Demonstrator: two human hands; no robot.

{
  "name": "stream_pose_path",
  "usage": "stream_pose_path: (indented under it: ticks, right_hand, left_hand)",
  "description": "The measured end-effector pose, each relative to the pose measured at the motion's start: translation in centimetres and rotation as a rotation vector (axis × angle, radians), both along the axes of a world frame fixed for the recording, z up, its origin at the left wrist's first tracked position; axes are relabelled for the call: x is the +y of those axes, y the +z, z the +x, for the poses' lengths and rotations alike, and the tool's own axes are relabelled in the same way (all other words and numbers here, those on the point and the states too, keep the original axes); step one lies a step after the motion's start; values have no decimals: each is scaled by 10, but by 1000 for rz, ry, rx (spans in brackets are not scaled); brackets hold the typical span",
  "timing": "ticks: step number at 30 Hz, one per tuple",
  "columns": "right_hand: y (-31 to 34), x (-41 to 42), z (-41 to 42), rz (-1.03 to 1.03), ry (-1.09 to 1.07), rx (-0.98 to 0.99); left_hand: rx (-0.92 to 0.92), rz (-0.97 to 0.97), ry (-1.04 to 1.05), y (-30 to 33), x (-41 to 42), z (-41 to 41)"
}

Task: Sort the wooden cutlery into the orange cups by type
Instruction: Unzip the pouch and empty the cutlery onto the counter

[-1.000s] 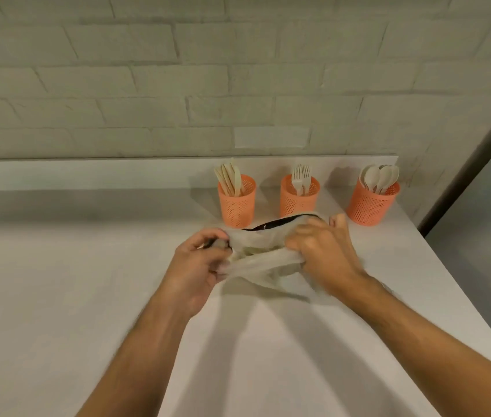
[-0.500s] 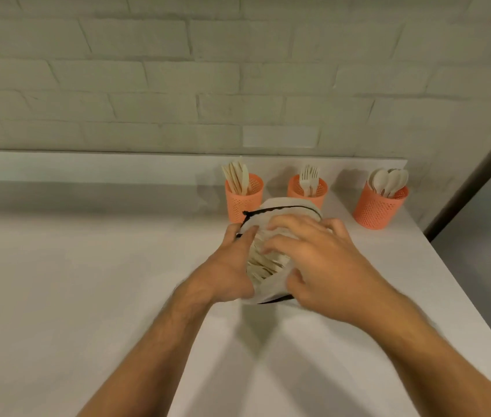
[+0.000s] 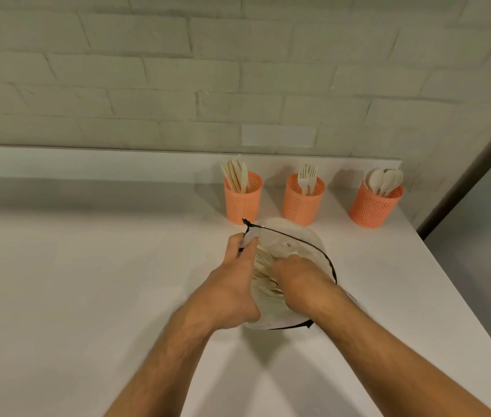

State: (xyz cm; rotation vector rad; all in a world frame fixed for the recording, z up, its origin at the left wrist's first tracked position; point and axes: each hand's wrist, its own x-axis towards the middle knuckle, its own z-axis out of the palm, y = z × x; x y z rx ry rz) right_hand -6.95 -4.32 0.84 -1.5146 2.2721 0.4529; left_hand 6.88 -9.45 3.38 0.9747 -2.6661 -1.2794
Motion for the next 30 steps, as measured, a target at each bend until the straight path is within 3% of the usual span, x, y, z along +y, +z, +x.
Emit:
stream_pose_path:
  ticks: [6,10,13,20,30]
  right_hand:
    - [-23,6,-12,-359,116,74]
    - [-27,11,-16,-484,72,-165]
    - [-27,20,-12,-532,11,-259]
    - [-27,20,-1,-521,19,-204]
    - [0,3,30,-677,50,-726]
  left_hand:
    - [12,39,-1,-12,3,5]
    - [53,99,14,-18,1,9]
    - [99,135,22,-18,1,13]
    - [199,133,58,-11,-6,28]
    - [180,51,110,16,-28,76]
